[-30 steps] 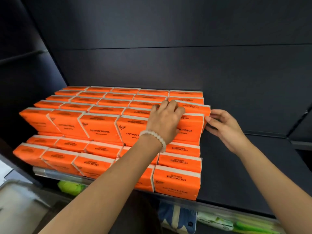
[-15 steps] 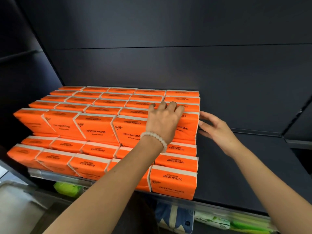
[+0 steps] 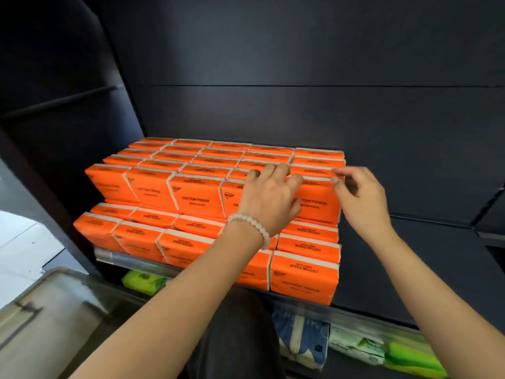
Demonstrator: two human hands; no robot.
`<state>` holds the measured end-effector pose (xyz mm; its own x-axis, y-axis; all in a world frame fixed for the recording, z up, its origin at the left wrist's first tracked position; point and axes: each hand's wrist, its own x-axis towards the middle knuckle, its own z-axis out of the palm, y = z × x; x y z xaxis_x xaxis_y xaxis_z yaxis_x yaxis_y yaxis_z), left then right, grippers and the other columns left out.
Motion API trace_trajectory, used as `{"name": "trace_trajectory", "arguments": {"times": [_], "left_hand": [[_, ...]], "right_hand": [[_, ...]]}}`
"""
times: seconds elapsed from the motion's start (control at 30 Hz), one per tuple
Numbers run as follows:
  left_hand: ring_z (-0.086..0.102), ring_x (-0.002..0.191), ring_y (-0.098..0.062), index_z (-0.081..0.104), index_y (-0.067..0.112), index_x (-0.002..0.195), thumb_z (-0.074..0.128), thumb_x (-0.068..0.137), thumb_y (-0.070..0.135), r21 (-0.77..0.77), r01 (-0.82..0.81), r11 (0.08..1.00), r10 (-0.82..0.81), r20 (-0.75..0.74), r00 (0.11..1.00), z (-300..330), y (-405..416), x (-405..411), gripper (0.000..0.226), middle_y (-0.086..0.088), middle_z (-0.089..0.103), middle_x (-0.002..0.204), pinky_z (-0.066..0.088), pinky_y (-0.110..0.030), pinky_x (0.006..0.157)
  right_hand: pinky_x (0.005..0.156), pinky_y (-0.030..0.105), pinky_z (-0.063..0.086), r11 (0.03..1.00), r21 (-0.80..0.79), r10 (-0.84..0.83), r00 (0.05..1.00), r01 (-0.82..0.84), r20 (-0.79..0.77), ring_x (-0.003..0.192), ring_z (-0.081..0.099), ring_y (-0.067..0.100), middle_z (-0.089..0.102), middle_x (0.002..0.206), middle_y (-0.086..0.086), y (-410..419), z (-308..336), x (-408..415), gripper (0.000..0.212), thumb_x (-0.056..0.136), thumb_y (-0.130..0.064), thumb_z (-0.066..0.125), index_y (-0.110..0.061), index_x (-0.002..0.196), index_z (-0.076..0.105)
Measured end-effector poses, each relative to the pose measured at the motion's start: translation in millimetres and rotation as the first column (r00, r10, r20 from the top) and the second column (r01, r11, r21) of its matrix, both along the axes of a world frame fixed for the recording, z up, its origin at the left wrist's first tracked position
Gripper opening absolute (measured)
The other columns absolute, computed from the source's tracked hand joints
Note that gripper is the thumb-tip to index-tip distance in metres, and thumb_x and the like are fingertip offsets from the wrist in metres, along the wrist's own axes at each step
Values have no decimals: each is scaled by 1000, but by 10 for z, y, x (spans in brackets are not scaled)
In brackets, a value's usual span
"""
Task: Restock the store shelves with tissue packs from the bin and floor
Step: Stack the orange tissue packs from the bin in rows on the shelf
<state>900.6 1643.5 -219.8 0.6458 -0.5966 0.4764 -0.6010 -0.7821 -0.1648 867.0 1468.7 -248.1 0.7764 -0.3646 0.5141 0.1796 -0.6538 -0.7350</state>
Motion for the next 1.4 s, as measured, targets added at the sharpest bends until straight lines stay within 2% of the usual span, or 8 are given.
{"name": "trace_trajectory", "arguments": {"times": [0.1,0.2,0.27,0.5,0.7,0.97,1.27,1.4], "left_hand": [[60,91,-28,66,18,98,50,78,39,-96,5,995,5,104,995,-78,428,-170,33,-5,64,100,48,-42,72],[61,88,-28,66,18,101,41,78,40,-116,-25,993,36,98,995,-206,827,-328,40,-6,64,100,48,-39,68],[62,87,-28,66,18,103,41,79,40,-135,-51,990,62,75,995,-298,1055,-417,41,-6,64,100,48,-40,68],[62,86,-25,67,18,99,42,81,38,-192,-99,976,104,13,995,-480,1334,-511,37,-3,64,96,50,-39,66],[62,84,-23,68,19,94,42,80,37,-190,-68,979,69,0,998,-497,1147,-413,35,-2,65,95,48,-36,66],[62,85,-24,68,18,95,42,81,36,-166,-65,984,63,-15,998,-538,1013,-282,35,-3,65,97,48,-37,66],[63,84,-23,69,19,94,40,81,38,-123,-117,985,113,-39,993,-642,1158,-269,37,-2,66,93,49,-37,66],[62,81,-24,68,18,92,40,80,37,-131,-134,982,127,-57,990,-652,1250,-313,36,-3,66,91,49,-38,66]], "right_hand": [[94,37,37,947,-294,-93,988,127,127,111,47,23,59,112,1,269,-21,-119,26,90,-28,52,-14,108,66],[97,43,39,887,-439,-81,984,144,158,115,49,27,58,119,8,455,-70,-163,30,88,-26,56,-9,110,65],[96,44,43,889,-445,-72,993,104,88,117,50,30,56,125,12,526,-124,-142,30,87,-20,61,-5,114,63],[96,41,43,891,-448,-36,995,73,90,113,52,29,55,118,12,482,-79,-29,27,82,-11,66,-3,108,64],[96,47,41,801,-596,-208,961,60,-182,113,50,35,56,122,14,278,-36,52,47,79,-15,69,-10,125,57],[101,43,39,821,-570,-45,988,-47,-146,116,50,28,59,121,9,288,16,194,44,79,-9,73,-12,121,61],[92,47,34,680,-732,-93,995,36,-38,110,51,31,62,114,8,323,-75,326,39,77,-10,73,-11,115,65],[87,45,39,667,-745,40,999,-9,24,103,54,32,61,110,10,539,-112,284,37,78,-11,69,-9,115,64]]}}
